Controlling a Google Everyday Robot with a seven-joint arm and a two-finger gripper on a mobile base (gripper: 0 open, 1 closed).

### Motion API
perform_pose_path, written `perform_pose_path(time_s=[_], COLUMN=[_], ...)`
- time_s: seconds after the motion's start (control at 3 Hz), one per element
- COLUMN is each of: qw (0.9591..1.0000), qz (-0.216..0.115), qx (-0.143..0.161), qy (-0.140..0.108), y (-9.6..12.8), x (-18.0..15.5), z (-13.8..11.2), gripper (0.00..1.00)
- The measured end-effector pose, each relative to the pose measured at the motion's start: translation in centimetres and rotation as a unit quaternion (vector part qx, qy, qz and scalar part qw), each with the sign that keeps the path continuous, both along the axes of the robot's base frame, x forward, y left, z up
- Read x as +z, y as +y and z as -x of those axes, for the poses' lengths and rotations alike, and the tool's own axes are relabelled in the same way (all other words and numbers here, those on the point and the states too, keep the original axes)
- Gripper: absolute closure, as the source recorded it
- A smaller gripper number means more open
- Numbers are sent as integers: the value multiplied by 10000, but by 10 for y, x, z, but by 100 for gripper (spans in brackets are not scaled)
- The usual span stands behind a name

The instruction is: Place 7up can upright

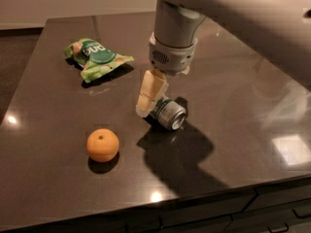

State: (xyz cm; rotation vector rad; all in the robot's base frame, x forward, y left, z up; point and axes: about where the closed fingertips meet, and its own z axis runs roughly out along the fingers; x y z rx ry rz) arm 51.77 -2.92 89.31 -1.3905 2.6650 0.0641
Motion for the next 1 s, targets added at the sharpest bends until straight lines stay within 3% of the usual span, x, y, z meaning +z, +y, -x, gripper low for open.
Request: perform_pose_path(time_s=[0.67,1.0], qw=[9993,9992], qz=[213,270], qx=[-236,-216], qy=[193,203], y=[13,19], x=[-26,-31], z=[-5,-7], gripper=[0,18])
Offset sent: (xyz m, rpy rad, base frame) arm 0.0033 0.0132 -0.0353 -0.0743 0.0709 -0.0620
